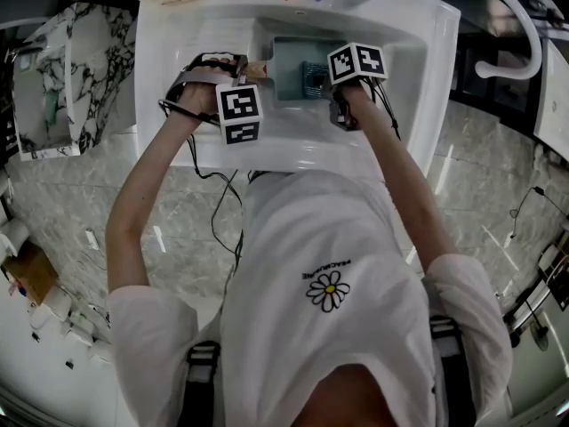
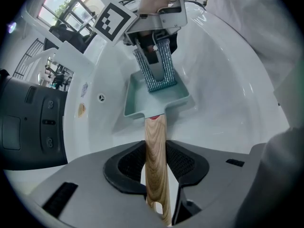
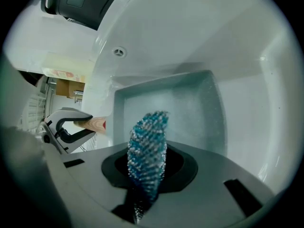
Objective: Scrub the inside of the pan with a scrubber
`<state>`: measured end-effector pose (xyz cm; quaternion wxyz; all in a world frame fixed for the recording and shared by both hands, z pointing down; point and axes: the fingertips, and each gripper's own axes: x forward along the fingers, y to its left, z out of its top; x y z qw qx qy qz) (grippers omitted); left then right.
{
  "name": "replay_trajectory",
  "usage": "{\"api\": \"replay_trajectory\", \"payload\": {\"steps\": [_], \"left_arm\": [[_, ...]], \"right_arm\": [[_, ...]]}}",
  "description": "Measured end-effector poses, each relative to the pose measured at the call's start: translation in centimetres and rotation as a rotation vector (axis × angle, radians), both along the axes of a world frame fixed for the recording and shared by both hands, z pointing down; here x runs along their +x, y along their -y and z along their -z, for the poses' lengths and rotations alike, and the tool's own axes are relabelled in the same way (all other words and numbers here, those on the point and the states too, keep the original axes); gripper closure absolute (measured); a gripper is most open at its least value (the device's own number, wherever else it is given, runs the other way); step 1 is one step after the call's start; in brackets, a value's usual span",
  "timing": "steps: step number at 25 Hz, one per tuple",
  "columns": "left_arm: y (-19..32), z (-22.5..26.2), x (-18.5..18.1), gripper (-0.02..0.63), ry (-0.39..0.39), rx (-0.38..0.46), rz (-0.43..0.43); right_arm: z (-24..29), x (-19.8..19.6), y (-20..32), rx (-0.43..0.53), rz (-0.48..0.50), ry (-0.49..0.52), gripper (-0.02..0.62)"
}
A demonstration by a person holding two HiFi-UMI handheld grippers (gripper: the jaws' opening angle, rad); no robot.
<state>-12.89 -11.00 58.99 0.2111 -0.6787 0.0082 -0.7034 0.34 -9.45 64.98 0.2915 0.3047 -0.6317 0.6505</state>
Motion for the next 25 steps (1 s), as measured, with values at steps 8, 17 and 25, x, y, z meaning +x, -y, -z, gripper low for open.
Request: {"api": "replay_trajectory", "payload": {"steps": [8, 17, 25], "left_arm": [[-0.1, -0.2, 0.1, 0.466, 0.001, -0.004, 0.002], [-0.3, -0.2, 0.2, 0.466, 0.001, -0.005, 0.008], [-0.5, -0.4, 0.2, 0.466, 0.007, -0.019, 0.016]], "right_arm": [[2.1, -5.0, -0.1, -0.001, 0.031, 0.118, 0.538], [2.7, -6.3, -0.3, -0.006, 0.022, 0.148, 0.538], [4.2, -3.7, 0.3, 0.096, 0.016, 0.087, 0.538]]}}
